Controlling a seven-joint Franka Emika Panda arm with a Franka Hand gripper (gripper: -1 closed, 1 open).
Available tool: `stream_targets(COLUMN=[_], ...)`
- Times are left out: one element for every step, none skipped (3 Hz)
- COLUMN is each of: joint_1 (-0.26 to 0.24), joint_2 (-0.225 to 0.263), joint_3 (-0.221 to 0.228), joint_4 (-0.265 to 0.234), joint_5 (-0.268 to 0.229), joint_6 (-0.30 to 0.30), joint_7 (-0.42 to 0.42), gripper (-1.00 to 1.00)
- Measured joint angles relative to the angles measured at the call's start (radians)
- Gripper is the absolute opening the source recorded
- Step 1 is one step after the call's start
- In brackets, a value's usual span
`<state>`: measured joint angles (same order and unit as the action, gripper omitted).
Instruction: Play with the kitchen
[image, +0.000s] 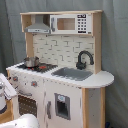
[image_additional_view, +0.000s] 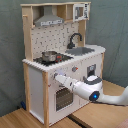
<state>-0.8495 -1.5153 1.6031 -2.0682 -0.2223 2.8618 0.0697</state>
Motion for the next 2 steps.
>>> stream_targets(joint_1=[-0.036, -0.036], joint_2=[0.000, 0.000], joint_3=[-0.026, -0.026], joint_4=[0.018, 0.018], joint_5=[0.000, 0.000], joint_6=[0.001, 0.001], joint_7=[0.074, 0.076], gripper=[1.00, -1.00])
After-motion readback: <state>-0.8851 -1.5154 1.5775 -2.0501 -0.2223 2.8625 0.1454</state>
